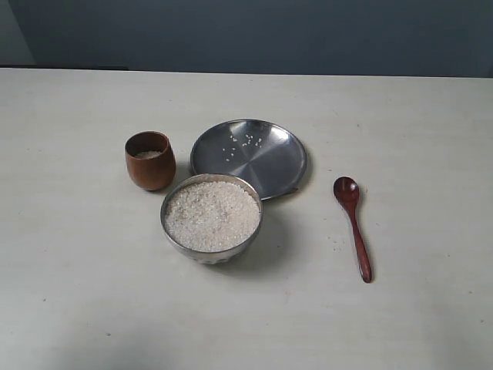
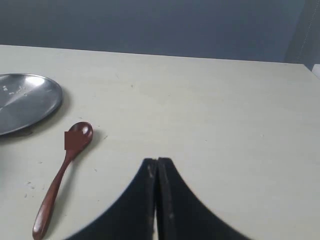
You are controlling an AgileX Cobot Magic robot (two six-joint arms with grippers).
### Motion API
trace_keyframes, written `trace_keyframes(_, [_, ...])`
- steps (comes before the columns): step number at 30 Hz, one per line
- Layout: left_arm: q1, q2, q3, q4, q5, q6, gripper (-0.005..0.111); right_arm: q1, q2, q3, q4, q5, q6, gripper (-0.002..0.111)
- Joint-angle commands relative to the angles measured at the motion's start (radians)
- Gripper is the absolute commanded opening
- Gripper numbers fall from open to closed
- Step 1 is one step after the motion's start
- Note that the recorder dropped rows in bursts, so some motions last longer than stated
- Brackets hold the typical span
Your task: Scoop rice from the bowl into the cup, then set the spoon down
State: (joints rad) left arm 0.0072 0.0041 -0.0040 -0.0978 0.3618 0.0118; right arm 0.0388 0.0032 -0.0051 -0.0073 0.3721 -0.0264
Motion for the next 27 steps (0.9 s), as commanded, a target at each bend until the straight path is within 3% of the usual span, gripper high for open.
trace_keyframes(1, [0.001, -0.004, 0.004, -0.004, -0.013, -0.001, 0.0, 0.003, -0.003, 0.005, -0.001, -0.013, -0.001, 0.0])
trace_keyframes(10, [0.001, -0.004, 0.004, -0.004, -0.013, -0.001, 0.0, 0.003, -0.003, 0.005, -0.047, -0.103, -0.007, 0.0])
trace_keyframes(27, [0.001, -0.004, 0.004, -0.004, -0.013, -0.001, 0.0, 0.003, -0.003, 0.005, -0.043, -0.571, 0.001, 0.0])
